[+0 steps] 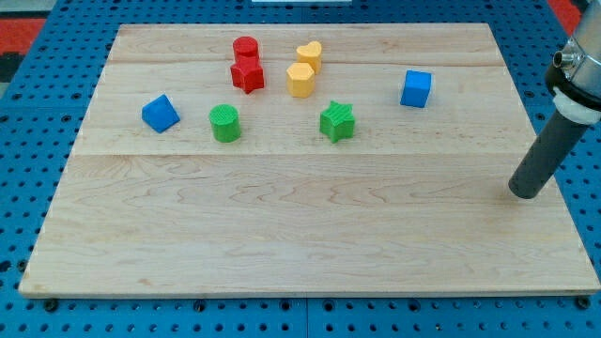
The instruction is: Move your arm toward the red circle
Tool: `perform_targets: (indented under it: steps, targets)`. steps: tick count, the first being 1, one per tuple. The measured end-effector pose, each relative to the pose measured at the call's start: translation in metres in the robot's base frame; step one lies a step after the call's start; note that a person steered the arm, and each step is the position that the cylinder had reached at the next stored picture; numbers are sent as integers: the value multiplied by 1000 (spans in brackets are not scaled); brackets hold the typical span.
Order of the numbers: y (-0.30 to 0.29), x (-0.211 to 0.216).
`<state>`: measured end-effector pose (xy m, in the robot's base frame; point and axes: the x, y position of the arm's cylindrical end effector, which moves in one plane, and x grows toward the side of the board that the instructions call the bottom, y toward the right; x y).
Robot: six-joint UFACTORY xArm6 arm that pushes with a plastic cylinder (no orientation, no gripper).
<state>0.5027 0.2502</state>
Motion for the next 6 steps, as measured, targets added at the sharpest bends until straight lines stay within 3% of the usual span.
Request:
perform_targets:
  steps: [2, 4, 6]
  targets:
    - [10, 1]
    - [-29, -58]
    - [-89, -47]
